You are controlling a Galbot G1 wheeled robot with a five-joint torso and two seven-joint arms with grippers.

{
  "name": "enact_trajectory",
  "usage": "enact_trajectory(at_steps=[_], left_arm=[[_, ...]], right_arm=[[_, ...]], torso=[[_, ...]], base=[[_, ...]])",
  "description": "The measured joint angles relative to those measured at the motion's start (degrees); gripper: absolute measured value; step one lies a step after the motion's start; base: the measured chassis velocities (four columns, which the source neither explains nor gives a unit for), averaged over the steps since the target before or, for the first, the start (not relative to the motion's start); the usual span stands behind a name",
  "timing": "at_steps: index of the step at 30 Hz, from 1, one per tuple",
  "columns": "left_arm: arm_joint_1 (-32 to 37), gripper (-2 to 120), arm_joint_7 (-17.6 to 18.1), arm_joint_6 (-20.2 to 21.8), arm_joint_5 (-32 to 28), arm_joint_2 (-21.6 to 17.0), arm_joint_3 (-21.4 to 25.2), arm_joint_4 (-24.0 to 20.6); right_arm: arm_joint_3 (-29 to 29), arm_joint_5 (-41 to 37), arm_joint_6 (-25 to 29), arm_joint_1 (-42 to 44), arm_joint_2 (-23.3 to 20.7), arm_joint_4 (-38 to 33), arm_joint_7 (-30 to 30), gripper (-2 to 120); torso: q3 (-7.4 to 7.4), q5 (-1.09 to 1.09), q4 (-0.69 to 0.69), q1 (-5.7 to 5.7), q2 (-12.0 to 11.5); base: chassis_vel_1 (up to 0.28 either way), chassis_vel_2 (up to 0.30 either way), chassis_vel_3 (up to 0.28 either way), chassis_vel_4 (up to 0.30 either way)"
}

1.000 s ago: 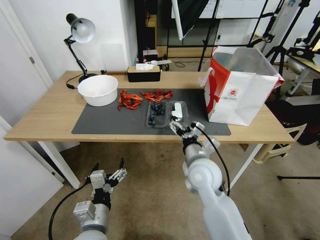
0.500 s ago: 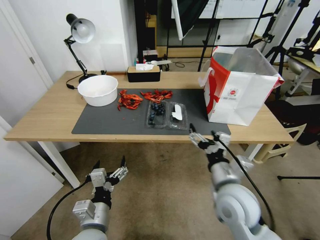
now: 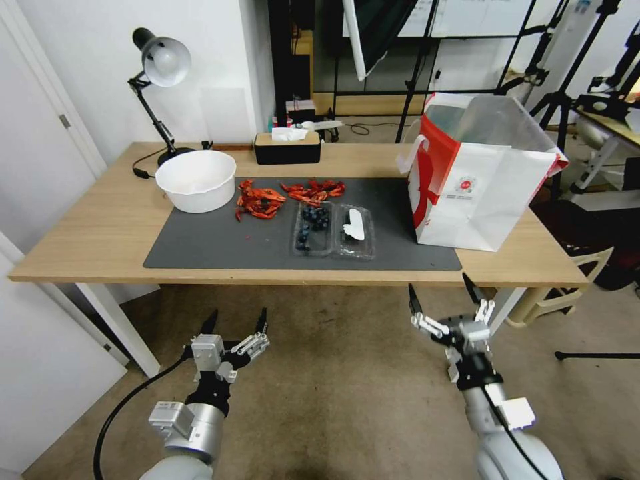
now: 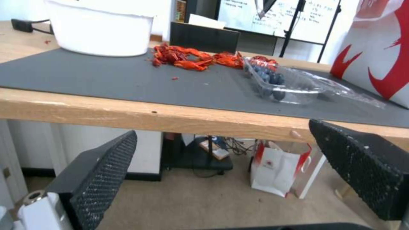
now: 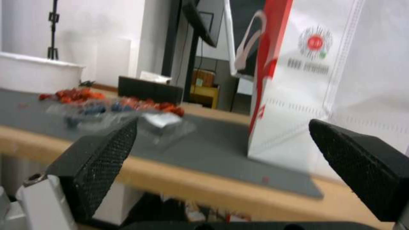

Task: Close the takeout container lid, then place the container into the takeout bag.

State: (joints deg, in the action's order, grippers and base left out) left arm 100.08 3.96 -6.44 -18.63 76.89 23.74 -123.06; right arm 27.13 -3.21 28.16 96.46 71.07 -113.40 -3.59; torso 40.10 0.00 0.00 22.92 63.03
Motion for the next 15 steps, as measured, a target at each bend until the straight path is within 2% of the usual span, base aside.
enact_trajectory(at_steps=[8,15], left_arm=[[-0.8,100,-0.3,-2.1,3.7,0.1,0.8,2.1],[-0.9,100,-0.2,-3.3,6.5,0.1,1.9,3.5]], right_arm=[[-0.6,-0.8,0.7,1.1,1.0,1.2,0.8,100],[-2.2,-1.1,-1.3,-0.1,1.2,1.4,0.9,100]], torso=[[0.00,-0.01,0.00,0.00,0.0],[0.00,0.00,0.00,0.00,0.0]], base=[[0.000,0.000,0.000,0.000],[0.000,0.000,0.000,0.000]])
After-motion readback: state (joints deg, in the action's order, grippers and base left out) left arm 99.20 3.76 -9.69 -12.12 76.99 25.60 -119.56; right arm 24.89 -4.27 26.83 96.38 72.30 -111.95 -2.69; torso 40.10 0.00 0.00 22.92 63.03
